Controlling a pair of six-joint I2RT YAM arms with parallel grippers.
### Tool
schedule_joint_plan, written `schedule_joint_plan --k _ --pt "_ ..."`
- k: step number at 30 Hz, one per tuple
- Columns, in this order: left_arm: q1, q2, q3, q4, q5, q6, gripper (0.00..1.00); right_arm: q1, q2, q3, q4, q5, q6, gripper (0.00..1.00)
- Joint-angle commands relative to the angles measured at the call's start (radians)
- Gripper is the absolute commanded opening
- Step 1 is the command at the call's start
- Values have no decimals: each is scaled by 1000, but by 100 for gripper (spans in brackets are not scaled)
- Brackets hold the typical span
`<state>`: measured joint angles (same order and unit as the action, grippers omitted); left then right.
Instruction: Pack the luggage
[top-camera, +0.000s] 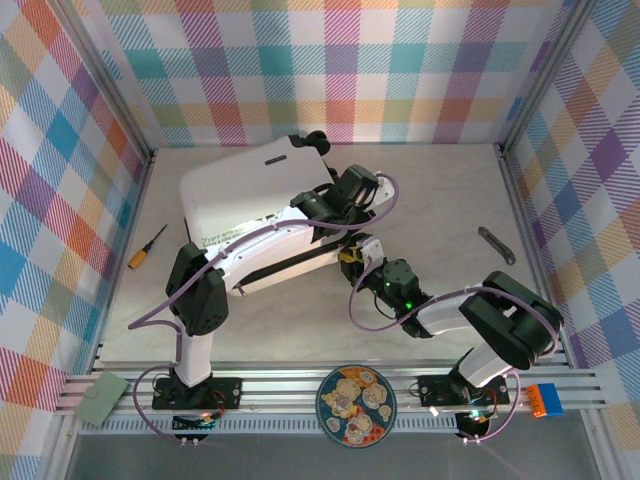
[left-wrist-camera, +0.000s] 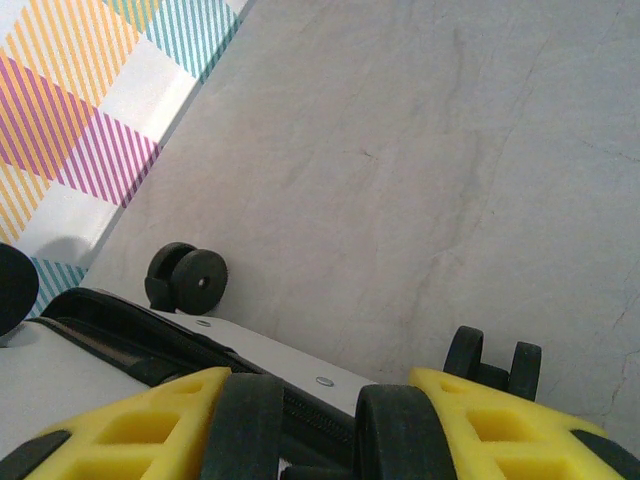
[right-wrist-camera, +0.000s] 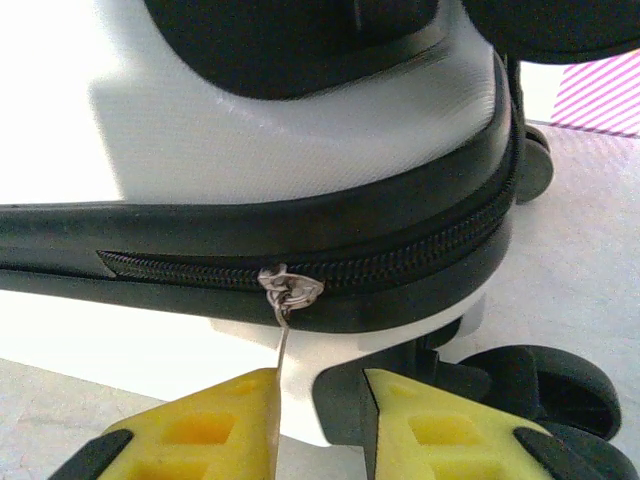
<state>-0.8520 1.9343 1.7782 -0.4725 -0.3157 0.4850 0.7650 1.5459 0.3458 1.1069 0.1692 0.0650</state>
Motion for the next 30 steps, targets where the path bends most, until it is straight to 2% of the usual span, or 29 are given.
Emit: schedule_joint_plan --k 1,15,23,30 --pt "5 -94 24 186 20 -232 6 0 24 17 46 -33 4 29" --pt "5 -89 33 177 27 -232 6 -1 124 96 93 -1 11 31" --pt "5 -98 18 183 25 -232 6 -13 116 87 110 23 19 8" --pt "4 -98 12 183 30 -229 6 -18 57 55 79 19 13 0"
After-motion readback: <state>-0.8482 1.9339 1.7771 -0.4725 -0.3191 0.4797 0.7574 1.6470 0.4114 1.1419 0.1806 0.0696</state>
